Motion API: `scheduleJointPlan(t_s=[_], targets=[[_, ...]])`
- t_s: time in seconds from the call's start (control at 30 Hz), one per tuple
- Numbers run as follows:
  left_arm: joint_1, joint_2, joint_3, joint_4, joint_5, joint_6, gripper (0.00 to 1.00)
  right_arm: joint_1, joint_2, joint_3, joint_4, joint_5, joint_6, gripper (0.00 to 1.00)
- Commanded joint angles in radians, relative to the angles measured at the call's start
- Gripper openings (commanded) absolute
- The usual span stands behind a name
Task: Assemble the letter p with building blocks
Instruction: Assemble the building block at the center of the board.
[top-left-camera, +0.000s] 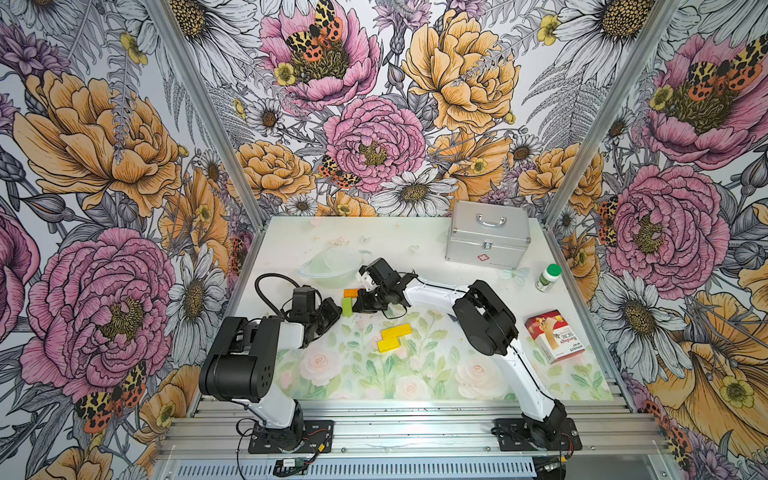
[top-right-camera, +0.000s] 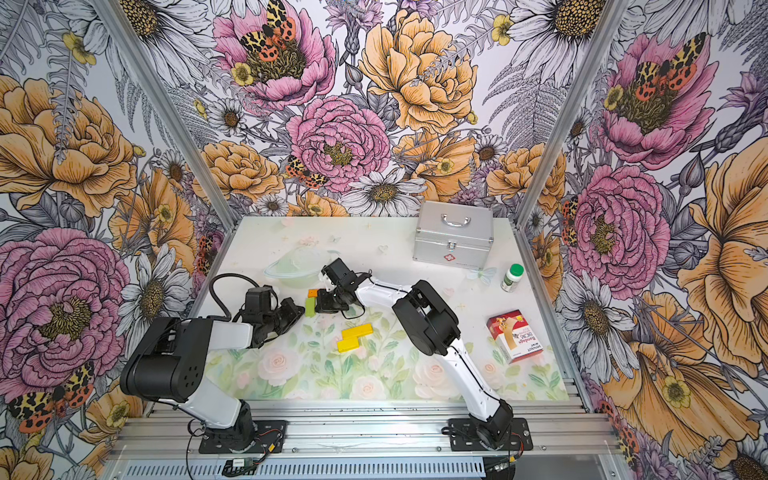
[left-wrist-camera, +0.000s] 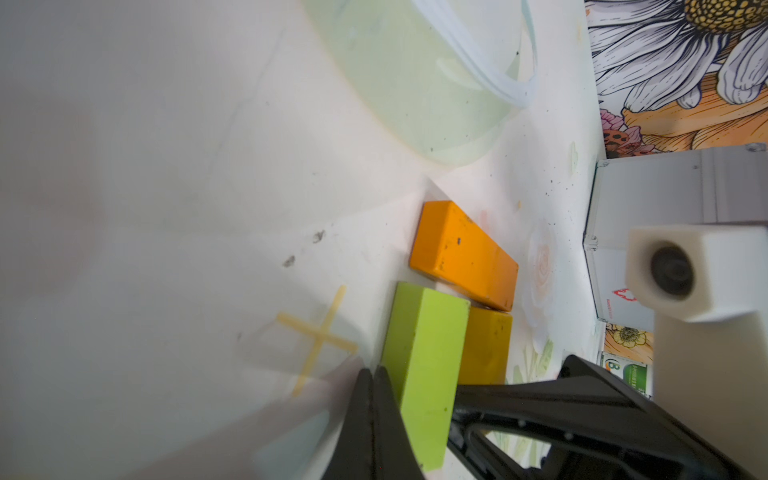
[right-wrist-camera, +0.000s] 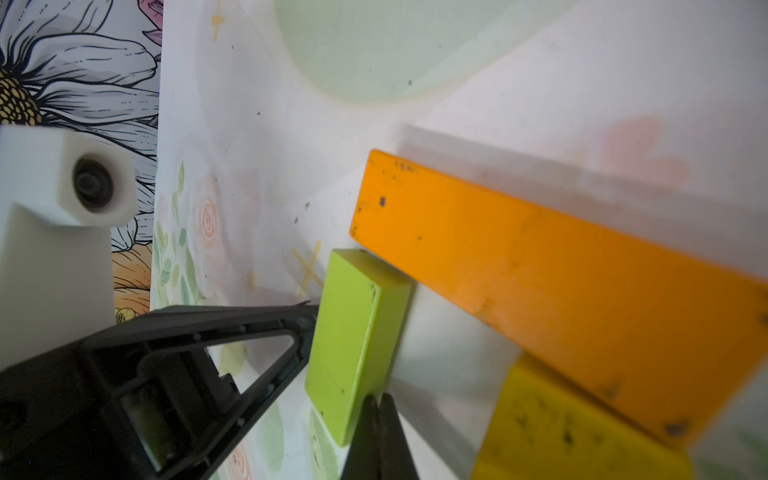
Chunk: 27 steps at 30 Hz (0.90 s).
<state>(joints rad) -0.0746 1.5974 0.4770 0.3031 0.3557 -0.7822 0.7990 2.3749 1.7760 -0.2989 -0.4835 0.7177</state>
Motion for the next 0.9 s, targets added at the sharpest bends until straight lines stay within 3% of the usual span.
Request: scheduleJointPlan(t_s=[0.0,0.53,0.87], targets=[[-0.001,0.025,0.016,-0.007,0.015,0.014,0.0,-0.001,0.032,0.032,0.01,-0.006,0.004,0.0],[0.024,0.038,0.033,-0.006,0.036,0.023,0.0,-0.001,0.035,0.019,0.011,-0.005,0.009,0.0],[0.04,-0.042,-0.004,-0.017,0.01,0.014,0.0,-0.001,-0.017,-0.019,0.01,0.021,-0.007,0.0]])
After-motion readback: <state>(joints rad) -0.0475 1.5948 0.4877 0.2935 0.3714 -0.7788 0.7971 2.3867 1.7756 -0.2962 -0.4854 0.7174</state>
